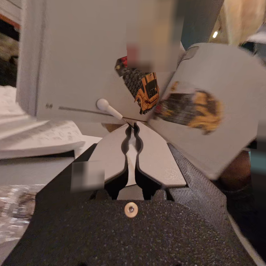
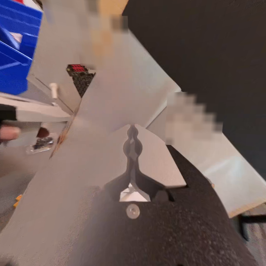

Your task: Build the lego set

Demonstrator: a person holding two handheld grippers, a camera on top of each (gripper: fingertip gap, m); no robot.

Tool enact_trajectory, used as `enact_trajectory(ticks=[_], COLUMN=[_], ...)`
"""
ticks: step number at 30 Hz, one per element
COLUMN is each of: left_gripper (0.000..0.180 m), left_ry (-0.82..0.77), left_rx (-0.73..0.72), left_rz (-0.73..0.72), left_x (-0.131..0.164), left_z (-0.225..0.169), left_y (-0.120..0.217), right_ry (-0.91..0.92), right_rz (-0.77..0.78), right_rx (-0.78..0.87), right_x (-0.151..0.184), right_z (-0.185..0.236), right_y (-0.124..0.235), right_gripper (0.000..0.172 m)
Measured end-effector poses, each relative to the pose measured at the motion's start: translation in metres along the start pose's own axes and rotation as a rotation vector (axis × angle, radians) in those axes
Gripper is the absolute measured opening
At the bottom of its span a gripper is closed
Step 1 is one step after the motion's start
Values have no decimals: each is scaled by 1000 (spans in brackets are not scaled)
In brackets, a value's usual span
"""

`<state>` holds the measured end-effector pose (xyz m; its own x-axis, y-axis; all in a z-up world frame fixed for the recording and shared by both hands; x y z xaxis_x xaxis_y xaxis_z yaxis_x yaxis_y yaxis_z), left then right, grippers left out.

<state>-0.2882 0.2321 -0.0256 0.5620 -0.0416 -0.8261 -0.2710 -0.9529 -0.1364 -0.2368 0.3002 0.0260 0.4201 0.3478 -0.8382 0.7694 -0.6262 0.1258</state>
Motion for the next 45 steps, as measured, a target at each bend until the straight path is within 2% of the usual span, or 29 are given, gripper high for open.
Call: enact_trajectory(ticks=[1, 5, 9, 12, 17, 19, 23, 27, 31, 34, 37, 41, 45], left_gripper=[4, 2, 2, 2, 2, 2, 2, 2, 3, 5, 5, 5, 5], left_ry=[67, 316, 545, 587, 582, 493, 128, -302, -555, -634, -663, -678, -706], left_rx=[26, 133, 273, 327, 271, 208, 43, -86, -125, -139, -148, -156, -187], left_rz=[-43, -251, -466, -574, -654, -617, -421, -179, 50, 160, 229, 243, 245], left_x=[3, 11, 22, 25, 27, 22, 7, -7, -15, -16, -17, -17, -16], left_z=[0, 2, 9, 9, 3, -1, -10, -20, -23, -16, -15, -15, -17], left_y=[2, 5, 4, 5, 6, 7, 5, -7, -26, -29, -31, -31, -31], right_ry=[23, 115, 156, 182, 207, 238, 243, 126, -14, -108, -120, 38, 159], right_rz=[3, -2, -17, -7, 8, 8, 17, 55, 121, 84, 20, 95, 64], right_rx=[20, 75, 48, 47, 18, -8, -65, -156, -289, -352, -280, -86, -103], right_x=[-2, -8, -13, -15, -25, -31, -37, -38, -40, -48, -50, -10, 14], right_z=[1, 7, 22, 30, 39, 45, 56, 55, 49, 32, 4, -24, -5], right_y=[-3, -7, -12, -18, -23, -25, -27, -27, -25, -16, -2, 8, 5], right_gripper=[0, 1, 3, 2, 1, 1, 2, 0, 0, 0, 0, 0, 0])
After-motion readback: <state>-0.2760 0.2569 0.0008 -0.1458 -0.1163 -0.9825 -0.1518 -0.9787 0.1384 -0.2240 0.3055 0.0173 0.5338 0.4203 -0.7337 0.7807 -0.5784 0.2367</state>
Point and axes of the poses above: each gripper's, where its closed fingertips meet, y back along the fingers, x out of its underside, z = x × y across the jaws, the point moved 1 cm from there along y, back along the fingers, and after that the axes turned 11 degrees about x, right-handed, at the moved point
